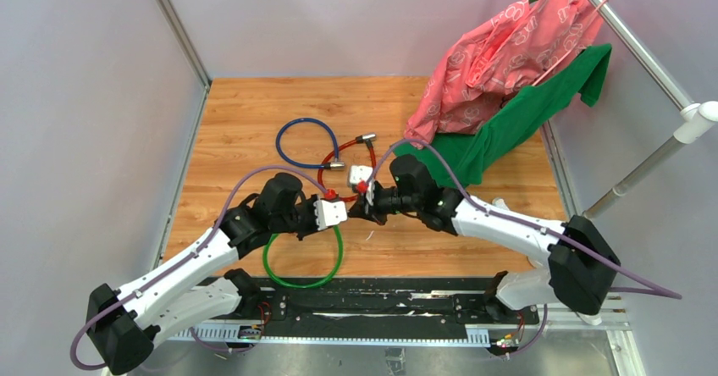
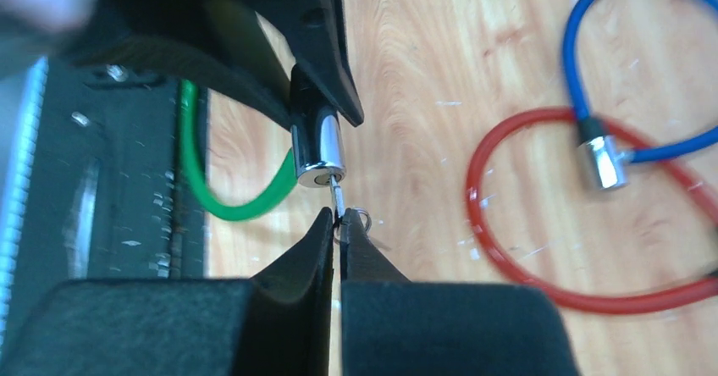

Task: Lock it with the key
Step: Lock the lock.

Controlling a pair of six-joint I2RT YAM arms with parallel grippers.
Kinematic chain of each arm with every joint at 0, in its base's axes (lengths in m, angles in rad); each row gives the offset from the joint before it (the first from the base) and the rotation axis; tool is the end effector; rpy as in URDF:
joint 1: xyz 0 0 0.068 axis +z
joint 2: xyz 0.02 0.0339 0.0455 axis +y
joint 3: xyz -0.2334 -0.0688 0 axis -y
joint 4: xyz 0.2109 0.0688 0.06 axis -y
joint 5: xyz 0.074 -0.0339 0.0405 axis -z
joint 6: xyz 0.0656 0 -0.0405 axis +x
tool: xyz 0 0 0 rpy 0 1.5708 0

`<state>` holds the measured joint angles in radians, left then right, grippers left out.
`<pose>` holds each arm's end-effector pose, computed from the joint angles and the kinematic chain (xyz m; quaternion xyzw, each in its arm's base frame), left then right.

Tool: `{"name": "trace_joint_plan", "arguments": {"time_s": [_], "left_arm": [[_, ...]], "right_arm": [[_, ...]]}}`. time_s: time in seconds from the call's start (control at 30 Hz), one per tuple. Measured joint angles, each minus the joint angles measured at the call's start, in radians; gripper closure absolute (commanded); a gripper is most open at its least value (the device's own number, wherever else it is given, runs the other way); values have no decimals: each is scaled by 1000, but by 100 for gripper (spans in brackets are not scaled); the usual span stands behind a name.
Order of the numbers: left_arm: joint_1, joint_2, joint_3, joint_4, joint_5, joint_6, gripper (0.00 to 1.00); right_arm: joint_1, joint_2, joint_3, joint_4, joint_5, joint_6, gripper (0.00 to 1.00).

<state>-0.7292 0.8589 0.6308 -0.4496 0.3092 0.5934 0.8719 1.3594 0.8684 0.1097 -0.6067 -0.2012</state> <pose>0.1305 -0.1434 0.2154 0.5998 0.6625 -0.1675 0.4163 0.1670 0.2568 0.2476 -0.5479 0.5938 0.4096 0.4235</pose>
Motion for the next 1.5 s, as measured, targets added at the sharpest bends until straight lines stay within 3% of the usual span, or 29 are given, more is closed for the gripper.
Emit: {"name": "trace_joint_plan", "arguments": {"time_s": [0.37,0.67,0.8,0.97,1.07,1.17,1.27,1.4,1.5], "left_arm": [[-1,0,11,-25,16,-1,100],[-1,0,12,-44,14,-4,100],[-1,-1,13,-40,15,-10,100],[-2,-2,14,-24,31,-26,100],[-2,-2,14,-23,33,-27,100],[-2,-2,14,-22,37,-28,100],[-2,-2,14,-19,39,-29,100],[-2,-2,14,-18,39,-34,100],[-2,-6,14,-18,42,-36,100]], "right_arm": [[173,-146,-224,246,260,-543,100],[258,-151,-239,227,386,-899,98],[269,-155,-239,211,424,-933,67],[290,-226,-238,131,460,-932,48],[292,-313,-237,84,469,-890,42],[287,-377,-210,45,462,-749,42],[232,-400,-146,27,411,-457,43],[69,-396,-97,32,356,83,44],[30,-370,-101,36,328,332,35]]}}
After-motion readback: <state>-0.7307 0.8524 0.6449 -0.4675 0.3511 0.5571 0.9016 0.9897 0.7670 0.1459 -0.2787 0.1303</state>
